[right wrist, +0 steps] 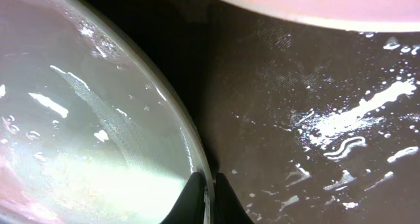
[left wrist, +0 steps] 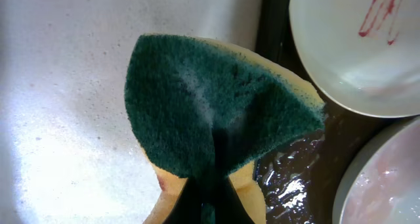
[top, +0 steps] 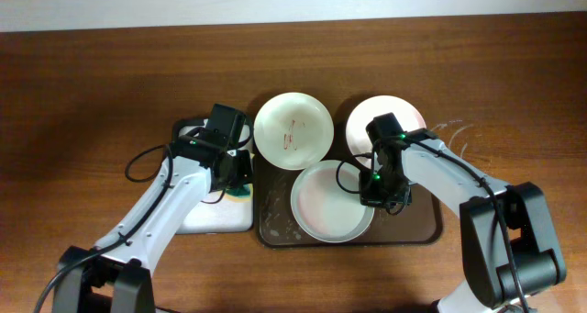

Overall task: Clean dirty plates on tray and stack at the side
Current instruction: 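Move the sponge back to the white tray with the left gripper, then lift the cleaned plate with the right gripper and place it right of tray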

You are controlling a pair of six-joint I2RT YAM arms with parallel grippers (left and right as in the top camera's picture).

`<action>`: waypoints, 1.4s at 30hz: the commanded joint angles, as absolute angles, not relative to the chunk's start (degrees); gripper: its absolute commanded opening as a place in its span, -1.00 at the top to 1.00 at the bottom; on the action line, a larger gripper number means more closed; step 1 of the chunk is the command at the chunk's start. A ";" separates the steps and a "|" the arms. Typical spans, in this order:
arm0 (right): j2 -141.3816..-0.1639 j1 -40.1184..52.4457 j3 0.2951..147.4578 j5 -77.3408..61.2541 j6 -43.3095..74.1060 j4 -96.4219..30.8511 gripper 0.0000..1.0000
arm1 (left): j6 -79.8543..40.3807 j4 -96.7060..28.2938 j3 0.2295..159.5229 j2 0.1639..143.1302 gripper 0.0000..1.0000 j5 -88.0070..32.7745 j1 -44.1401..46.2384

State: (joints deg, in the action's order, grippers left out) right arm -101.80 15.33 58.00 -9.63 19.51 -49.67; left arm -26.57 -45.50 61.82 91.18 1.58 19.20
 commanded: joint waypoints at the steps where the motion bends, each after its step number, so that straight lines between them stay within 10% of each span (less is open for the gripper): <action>1: -102.96 15.33 56.58 -7.33 19.73 -50.61 0.92 | -25.63 -45.65 61.89 90.41 1.00 3.03 19.05; 22: -80.71 16.29 61.01 16.73 15.27 -52.73 0.92 | -25.63 -45.76 61.89 90.41 1.00 2.83 19.05; 42: -80.73 46.11 66.92 58.22 15.25 -55.59 0.92 | -25.63 -45.69 61.89 90.41 1.00 2.83 19.05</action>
